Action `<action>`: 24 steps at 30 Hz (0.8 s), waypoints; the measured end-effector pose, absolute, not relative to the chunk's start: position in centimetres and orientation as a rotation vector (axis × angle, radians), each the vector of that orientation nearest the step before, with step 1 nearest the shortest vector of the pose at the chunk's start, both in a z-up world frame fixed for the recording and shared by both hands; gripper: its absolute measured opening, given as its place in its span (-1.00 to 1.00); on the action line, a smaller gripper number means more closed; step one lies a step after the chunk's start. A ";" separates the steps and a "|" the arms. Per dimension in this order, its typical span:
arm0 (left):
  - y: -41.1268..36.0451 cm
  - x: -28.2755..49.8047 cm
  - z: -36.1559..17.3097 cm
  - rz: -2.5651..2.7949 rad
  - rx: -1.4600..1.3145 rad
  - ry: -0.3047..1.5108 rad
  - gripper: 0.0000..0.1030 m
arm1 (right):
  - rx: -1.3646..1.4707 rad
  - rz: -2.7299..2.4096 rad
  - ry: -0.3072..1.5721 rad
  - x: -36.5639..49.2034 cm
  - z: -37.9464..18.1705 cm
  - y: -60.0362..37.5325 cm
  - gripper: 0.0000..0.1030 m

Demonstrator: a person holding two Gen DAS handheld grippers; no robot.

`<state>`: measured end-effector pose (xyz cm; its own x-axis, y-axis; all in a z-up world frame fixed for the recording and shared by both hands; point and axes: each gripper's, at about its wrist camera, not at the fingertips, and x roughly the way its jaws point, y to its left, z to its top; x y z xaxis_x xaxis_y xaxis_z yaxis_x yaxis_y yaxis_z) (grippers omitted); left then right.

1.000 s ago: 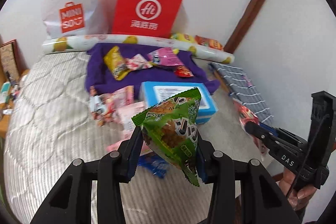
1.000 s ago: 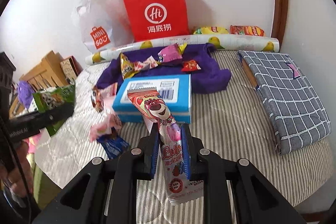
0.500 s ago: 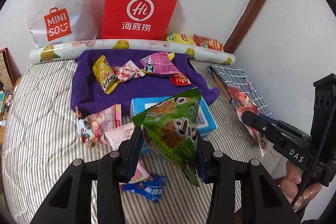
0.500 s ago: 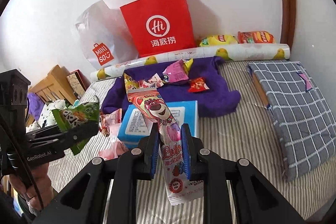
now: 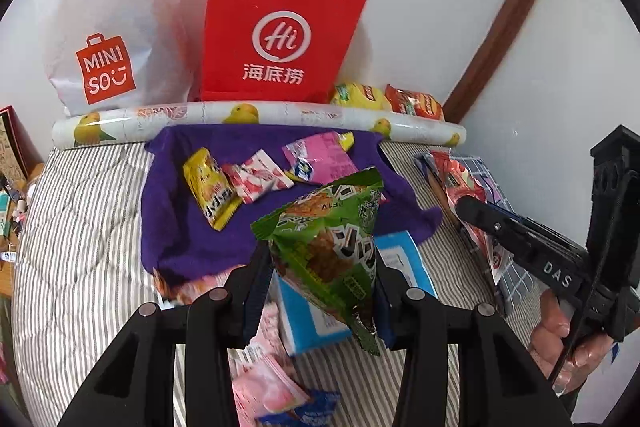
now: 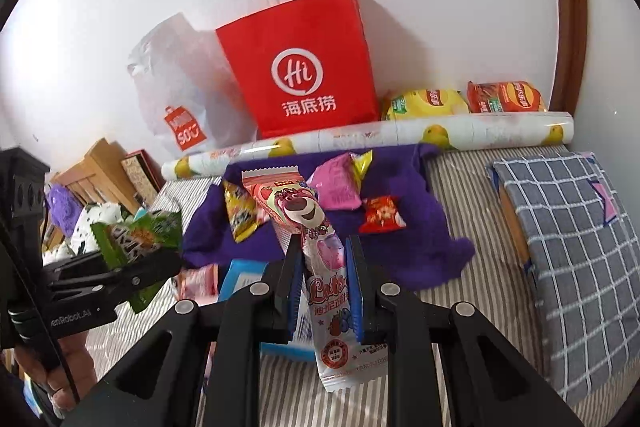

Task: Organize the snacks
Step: 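Carry the candy stick and green bag over the purple towel with both tools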

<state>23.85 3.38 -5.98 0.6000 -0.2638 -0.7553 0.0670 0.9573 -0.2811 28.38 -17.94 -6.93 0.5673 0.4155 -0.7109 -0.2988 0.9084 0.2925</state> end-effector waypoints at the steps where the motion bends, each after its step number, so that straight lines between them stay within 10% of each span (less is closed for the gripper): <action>1: 3.6 24.2 -6.0 -0.188 -0.233 0.908 -0.18 | 0.156 0.422 0.879 29.3 -7.1 -17.9 -0.61; 24: 9.2 32.4 -11.5 -0.117 -0.346 0.963 -0.18 | 0.158 0.378 0.901 40.3 -13.5 -15.9 -0.61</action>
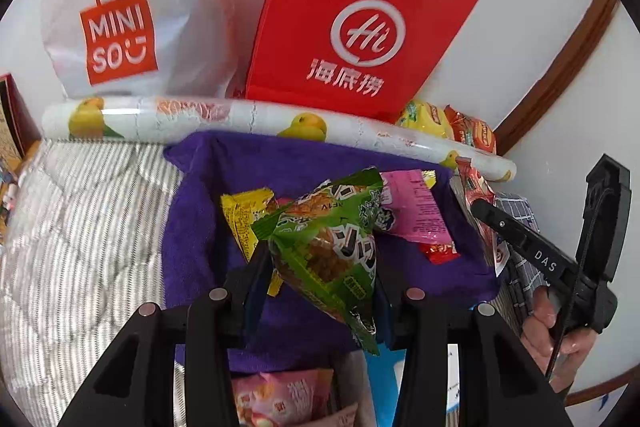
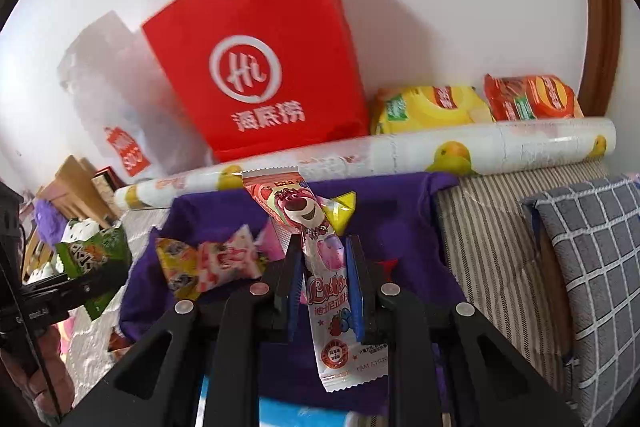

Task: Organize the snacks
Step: 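Carry the candy stick and green bag over the purple towel with both tools, then open the right tool to drop the candy stick on the towel while the left tool drops the green bag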

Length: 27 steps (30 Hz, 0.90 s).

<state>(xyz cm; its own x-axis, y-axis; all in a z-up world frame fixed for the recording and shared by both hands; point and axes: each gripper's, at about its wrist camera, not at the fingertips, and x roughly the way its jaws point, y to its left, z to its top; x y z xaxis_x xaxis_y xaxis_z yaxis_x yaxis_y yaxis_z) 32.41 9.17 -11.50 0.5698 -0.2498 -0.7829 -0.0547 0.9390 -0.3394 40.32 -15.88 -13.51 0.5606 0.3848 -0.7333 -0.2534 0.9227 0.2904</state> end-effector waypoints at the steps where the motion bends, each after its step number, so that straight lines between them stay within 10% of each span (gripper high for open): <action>1: 9.1 32.7 -11.9 -0.123 -0.349 0.971 -0.18 | 0.154 0.372 0.903 40.4 -13.8 -15.9 -0.60; 27: 7.5 34.0 -17.3 -0.162 -0.377 1.087 -0.17 | 0.150 0.349 0.929 40.5 -16.5 -17.0 -0.53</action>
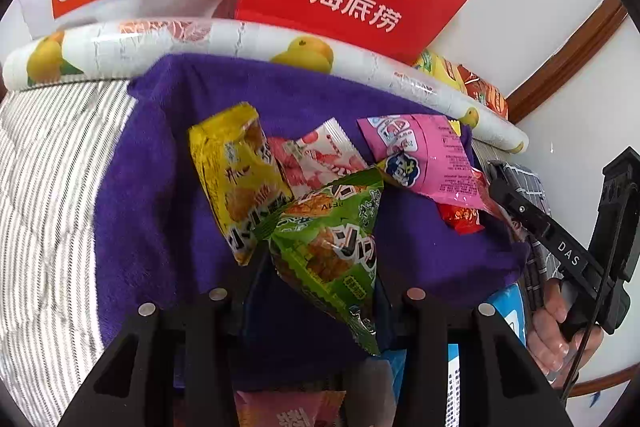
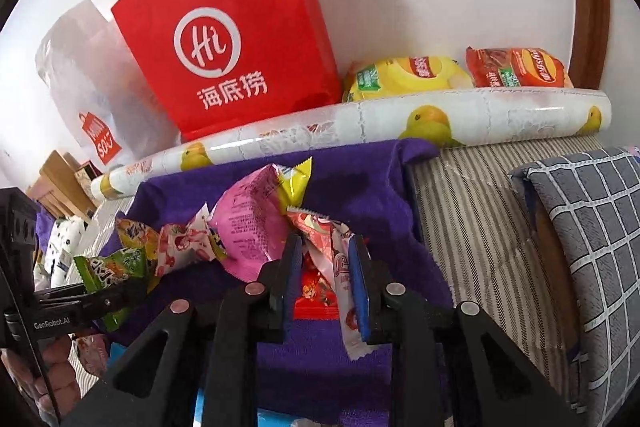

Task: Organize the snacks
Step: 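Open the right tool to drop the candy stick on the towel while the left tool drops the green bag, then move both open tools back to the loose snacks beside the blue tissue box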

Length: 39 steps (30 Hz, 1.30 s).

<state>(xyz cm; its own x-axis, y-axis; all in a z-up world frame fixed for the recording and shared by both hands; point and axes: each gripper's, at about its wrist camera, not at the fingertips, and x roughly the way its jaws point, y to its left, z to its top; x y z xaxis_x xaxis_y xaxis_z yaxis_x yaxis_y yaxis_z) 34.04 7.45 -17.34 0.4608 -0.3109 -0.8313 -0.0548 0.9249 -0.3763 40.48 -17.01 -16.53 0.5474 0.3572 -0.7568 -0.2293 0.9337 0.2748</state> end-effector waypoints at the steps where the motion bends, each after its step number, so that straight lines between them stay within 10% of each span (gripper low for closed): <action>1: 7.3 34.1 -17.3 -0.159 -0.375 1.083 -0.17 | 0.146 0.354 0.930 40.4 -16.5 -16.9 -0.53; 15: 6.9 33.2 -15.4 -0.205 -0.425 0.976 0.25 | 0.077 0.369 0.899 39.3 -16.0 -15.8 -0.51; 39: 8.4 23.7 -11.5 -0.234 -0.342 0.944 0.25 | 0.049 0.393 0.854 28.4 -10.2 -14.5 -0.14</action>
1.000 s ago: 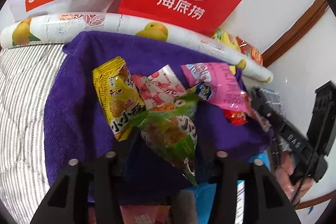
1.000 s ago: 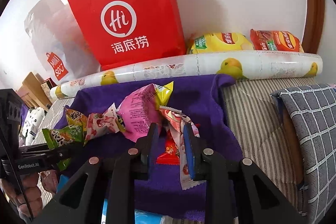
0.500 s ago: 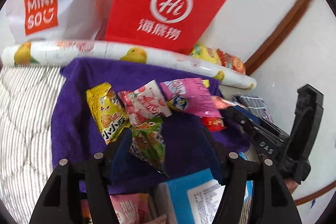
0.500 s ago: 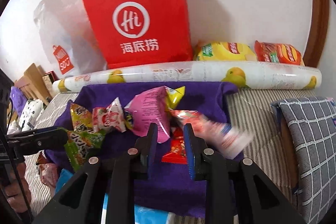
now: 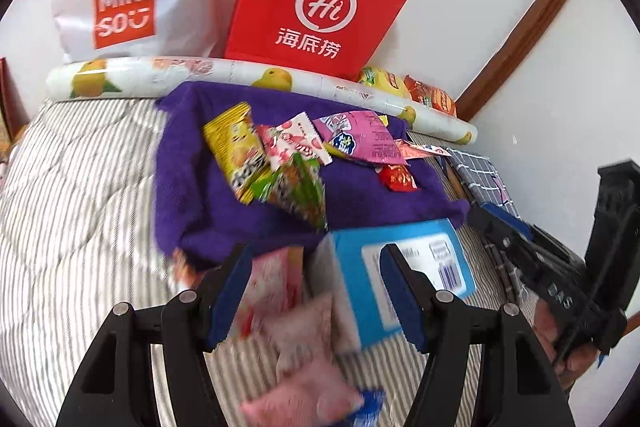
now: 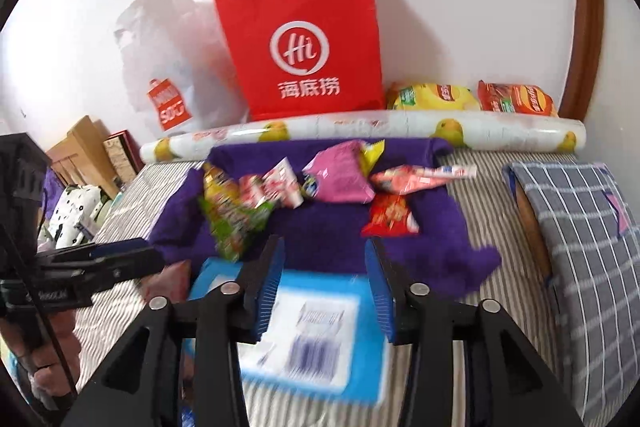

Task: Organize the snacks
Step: 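Move both open tools back to the loose snacks beside the blue tissue box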

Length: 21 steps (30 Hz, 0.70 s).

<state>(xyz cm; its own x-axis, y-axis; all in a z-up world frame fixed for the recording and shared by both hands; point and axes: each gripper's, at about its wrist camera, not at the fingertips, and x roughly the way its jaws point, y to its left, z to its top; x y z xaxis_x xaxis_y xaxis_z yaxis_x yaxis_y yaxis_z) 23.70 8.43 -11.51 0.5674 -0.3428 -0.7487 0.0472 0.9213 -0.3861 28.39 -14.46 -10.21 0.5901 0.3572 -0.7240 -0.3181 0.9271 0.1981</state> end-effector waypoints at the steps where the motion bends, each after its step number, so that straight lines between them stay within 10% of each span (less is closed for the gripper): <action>1: 8.6 23.2 -11.5 -0.225 -0.339 0.944 0.25 | 0.045 0.394 0.854 27.4 -10.0 -14.3 -0.13; 21: 11.6 14.8 -12.3 -0.136 -0.330 0.972 0.25 | 0.038 0.560 0.962 15.2 -15.1 -9.8 0.31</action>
<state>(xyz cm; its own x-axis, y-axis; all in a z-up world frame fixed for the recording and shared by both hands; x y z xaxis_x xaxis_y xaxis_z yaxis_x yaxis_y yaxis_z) 14.79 11.63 -12.27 0.5602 -0.2598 -0.7866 -0.0335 0.9417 -0.3349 15.19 -9.80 -15.08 0.4420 0.4678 -0.7654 -0.4352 0.8579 0.2730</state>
